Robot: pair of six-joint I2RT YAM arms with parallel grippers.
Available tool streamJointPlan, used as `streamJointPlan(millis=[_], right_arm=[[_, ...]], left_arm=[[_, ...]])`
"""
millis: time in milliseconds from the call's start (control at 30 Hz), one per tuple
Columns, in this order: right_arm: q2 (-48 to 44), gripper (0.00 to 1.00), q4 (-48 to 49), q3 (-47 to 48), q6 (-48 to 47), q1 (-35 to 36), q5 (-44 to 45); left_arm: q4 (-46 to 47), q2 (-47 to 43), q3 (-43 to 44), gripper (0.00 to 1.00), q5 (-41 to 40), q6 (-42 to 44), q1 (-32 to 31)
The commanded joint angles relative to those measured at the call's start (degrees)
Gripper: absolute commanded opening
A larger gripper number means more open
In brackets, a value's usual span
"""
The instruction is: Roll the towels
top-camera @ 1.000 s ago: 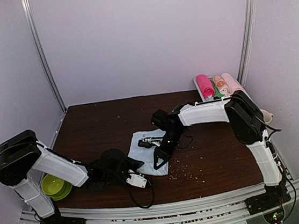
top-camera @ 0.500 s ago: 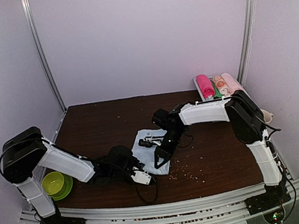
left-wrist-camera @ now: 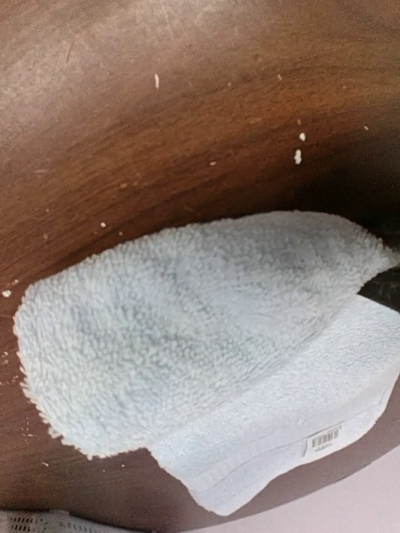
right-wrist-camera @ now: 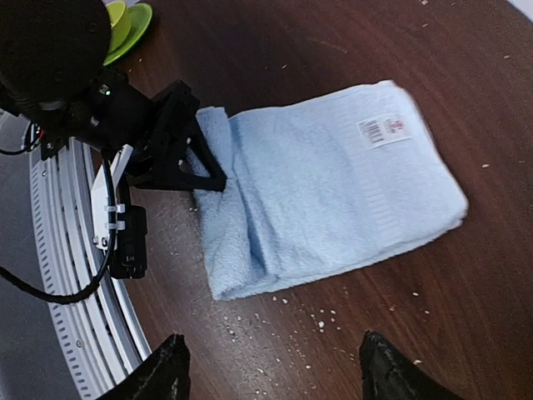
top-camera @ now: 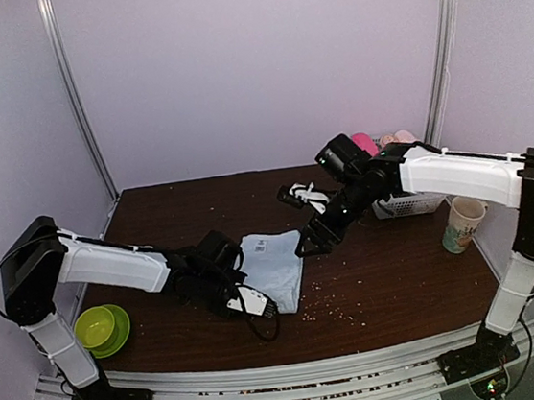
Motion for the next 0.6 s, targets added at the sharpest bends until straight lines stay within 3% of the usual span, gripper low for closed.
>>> streamJointPlan(millis=[0,233,567], right_arm=[[-10.7,0.72,9.6,-10.1,0.5,0.2,12.5],[-24.9,0.76,23.0,-27.8,-8.3,9.4,28.3],[-25.8,0.75,31.6,-38.6,-22.7,25.4,38.7]], left_arm=[[-18.7,3.9,7.4,0.00,9.3,-2.8,2.5],[-37.3,11.1,23.0,0.00,21.4,-3.5,6.3],[-59.6,26.0,44.6,0.00,34.7,-0.8,11.1]])
